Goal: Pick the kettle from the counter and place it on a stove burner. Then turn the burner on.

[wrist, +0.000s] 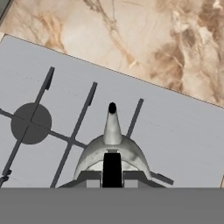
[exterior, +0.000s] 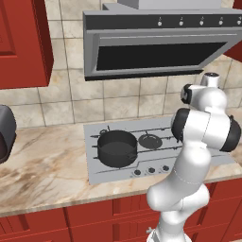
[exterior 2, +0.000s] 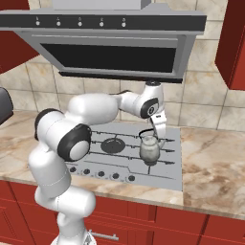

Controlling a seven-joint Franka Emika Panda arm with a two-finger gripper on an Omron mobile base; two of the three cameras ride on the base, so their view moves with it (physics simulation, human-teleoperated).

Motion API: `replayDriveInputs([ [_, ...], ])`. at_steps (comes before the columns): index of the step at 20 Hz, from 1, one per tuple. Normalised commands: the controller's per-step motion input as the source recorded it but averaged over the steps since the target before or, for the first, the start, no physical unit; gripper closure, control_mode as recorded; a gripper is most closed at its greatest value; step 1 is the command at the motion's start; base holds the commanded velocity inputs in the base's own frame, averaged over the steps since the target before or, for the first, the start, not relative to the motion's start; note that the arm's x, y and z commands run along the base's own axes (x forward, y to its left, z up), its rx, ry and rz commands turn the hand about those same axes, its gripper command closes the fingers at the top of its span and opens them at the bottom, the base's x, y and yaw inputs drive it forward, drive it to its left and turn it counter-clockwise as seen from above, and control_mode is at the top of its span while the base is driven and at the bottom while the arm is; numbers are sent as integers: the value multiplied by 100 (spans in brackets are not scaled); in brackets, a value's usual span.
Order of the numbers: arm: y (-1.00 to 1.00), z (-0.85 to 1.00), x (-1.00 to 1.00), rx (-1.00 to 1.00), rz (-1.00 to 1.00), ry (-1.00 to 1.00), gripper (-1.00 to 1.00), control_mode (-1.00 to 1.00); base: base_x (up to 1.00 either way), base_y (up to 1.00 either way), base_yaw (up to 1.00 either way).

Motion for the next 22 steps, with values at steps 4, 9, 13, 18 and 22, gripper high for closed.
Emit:
replayDriveInputs([
  [4,-6,-2,10,0,0,0,100,-100,0,0,0],
  [9,-2,-1,9,0,0,0,100,-100,0,0,0],
  [13,-1,-5,8,0,0,0,100,-100,0,0,0],
  [18,-2,-18,4,0,0,0,100,-100,0,0,0],
  [22,-4,-33,0,0,0,0,100,-100,0,0,0],
])
